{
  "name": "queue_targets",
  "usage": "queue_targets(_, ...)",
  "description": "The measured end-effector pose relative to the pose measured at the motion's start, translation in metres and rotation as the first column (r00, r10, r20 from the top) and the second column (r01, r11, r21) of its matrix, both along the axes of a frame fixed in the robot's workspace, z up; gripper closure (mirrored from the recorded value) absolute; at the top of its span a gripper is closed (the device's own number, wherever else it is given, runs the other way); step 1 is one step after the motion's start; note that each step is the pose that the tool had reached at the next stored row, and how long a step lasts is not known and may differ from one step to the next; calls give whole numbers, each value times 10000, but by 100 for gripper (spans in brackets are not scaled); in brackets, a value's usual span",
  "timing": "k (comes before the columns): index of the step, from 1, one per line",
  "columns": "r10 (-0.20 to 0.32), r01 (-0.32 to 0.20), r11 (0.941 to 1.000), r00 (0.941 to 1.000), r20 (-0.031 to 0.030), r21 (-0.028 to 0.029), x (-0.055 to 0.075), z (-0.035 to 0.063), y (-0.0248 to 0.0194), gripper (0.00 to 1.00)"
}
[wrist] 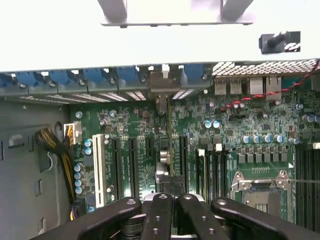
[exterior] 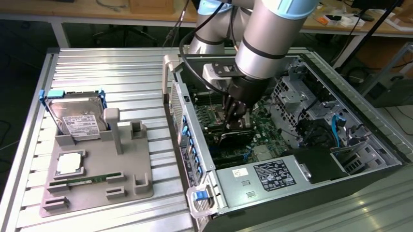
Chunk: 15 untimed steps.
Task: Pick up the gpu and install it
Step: 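Press down on the gpu until it lock into place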
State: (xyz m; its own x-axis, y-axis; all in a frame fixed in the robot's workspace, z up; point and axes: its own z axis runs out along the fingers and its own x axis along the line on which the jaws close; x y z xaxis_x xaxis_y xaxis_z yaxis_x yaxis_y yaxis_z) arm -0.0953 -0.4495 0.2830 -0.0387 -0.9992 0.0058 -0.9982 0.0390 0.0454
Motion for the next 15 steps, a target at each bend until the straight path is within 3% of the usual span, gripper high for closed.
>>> queue_targets(2, -23, 23, 10000, 9999, -153, -1, -26, 0, 0, 89)
queue_targets(3, -28, 28, 10000, 9998, -190, 0, -36, 0, 0, 89)
queue_targets(10, -70, 70, 10000, 9994, -343, 2, -112, 1, 0, 89)
queue_targets(15, -117, 118, 9999, 9987, -504, 32, -174, 25, -1, 89)
